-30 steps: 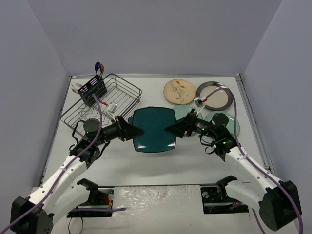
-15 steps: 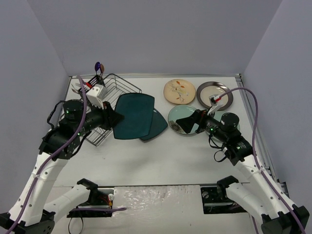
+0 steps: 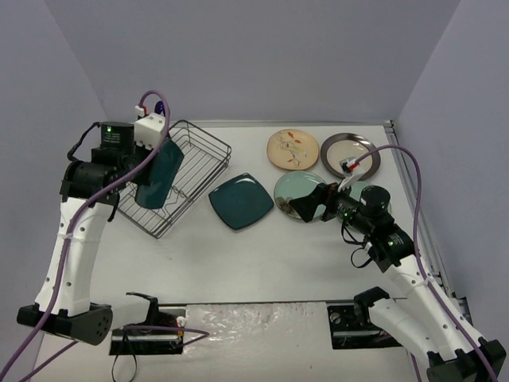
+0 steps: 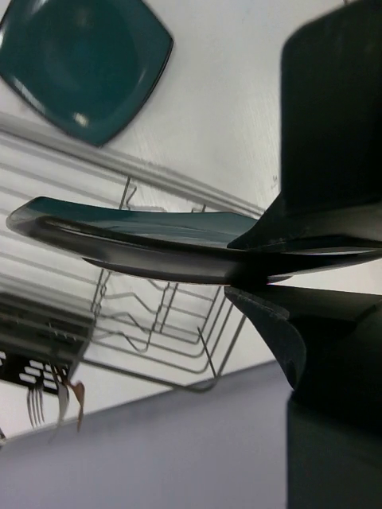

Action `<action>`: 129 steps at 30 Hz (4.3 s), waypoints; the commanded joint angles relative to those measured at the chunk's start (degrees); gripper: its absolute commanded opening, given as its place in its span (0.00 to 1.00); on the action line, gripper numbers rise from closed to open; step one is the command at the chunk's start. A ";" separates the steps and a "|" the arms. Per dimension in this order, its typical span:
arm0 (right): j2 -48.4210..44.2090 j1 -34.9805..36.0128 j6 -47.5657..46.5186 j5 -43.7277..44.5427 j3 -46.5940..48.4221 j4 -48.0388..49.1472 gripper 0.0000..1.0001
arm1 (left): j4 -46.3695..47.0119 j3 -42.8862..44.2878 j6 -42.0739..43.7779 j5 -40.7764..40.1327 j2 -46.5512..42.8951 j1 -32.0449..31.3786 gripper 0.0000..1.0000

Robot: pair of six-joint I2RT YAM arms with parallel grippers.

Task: Load the plates into the dish rack

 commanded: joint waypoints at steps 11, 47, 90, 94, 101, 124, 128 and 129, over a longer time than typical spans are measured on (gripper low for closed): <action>5.27 2.05 1.18 -4.59 -1.66 6.52 1.00 | 4.96 18.27 24.86 4.62 17.65 17.53 0.00; 16.41 2.16 2.47 -7.79 -2.51 15.23 1.00 | 10.96 16.27 32.42 11.76 34.93 22.23 0.00; 18.08 2.25 9.30 -4.01 -7.15 22.32 1.00 | 22.38 7.82 13.87 2.23 25.37 22.41 0.95; 18.01 3.00 13.58 0.27 -10.14 26.09 1.00 | 25.44 4.35 8.51 2.00 18.77 22.41 0.97; 21.99 8.39 20.07 11.95 -14.38 35.41 1.00 | 26.54 -4.99 -11.02 1.36 8.02 22.32 0.97; 52.63 21.21 41.65 33.74 -13.11 58.26 0.95 | 35.81 -48.22 -26.05 17.97 -34.18 15.55 0.97; 57.53 21.56 46.24 33.91 -11.61 60.62 0.92 | 35.51 -48.22 -25.80 17.48 -34.53 15.03 0.97; 58.74 21.62 47.26 34.35 -11.46 60.82 0.92 | 35.38 -48.22 -25.75 17.36 -34.62 14.96 0.97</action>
